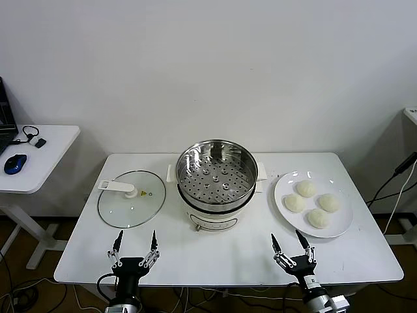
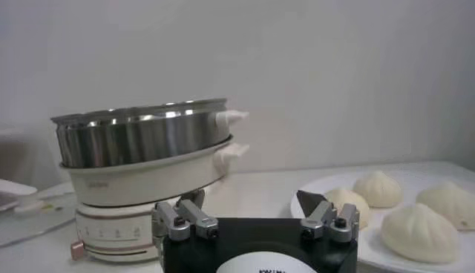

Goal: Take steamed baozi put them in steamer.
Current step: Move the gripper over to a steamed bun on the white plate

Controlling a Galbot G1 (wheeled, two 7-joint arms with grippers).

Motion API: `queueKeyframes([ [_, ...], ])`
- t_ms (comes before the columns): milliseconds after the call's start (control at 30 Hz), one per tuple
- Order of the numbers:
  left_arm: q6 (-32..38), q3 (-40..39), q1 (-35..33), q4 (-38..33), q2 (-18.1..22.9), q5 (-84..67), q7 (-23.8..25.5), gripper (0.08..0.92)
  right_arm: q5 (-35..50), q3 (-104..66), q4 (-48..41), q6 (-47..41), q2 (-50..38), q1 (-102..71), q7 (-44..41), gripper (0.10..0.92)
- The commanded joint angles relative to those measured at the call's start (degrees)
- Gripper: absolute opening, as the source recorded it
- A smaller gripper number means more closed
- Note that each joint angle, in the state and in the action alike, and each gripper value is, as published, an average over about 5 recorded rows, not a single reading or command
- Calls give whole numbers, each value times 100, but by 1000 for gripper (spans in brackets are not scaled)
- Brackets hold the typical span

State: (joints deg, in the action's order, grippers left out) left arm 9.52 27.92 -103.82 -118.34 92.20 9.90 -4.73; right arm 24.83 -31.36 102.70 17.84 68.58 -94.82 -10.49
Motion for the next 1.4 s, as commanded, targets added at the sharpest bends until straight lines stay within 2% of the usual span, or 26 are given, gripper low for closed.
queueKeyframes([
  [33,-6,-4,-9,-13,-12,0,1,823,203,-567,33,-364,-446,282,-479,823],
  [367,16,-7,-21,-21,-76,-61,6,823,482,-1261,-738,-831,-1920,1269,-1689,823],
  [500,-19,27,12,-60,-112,-131,14,823,497,-1036,-1282,-902,-2527,1911,-2220,823],
  [700,-53,67,44,-83,-175,-200,23,823,443,-313,-2266,-910,-3372,3003,-3473,823],
  [867,-97,73,110,-81,-185,-223,28,823,209,1152,-3323,-885,-3916,4695,-4668,823],
  [1033,-137,92,169,-101,-193,-266,28,823,-101,3062,-4317,-884,-4204,6630,-5520,823],
  [1267,-152,106,155,-194,-195,-360,23,823,-655,5553,-4777,-1097,-4278,8842,-6291,823],
  [1400,-164,114,209,-166,-215,-371,22,823,-1023,6591,-5398,-795,-3928,9782,-6395,823],
])
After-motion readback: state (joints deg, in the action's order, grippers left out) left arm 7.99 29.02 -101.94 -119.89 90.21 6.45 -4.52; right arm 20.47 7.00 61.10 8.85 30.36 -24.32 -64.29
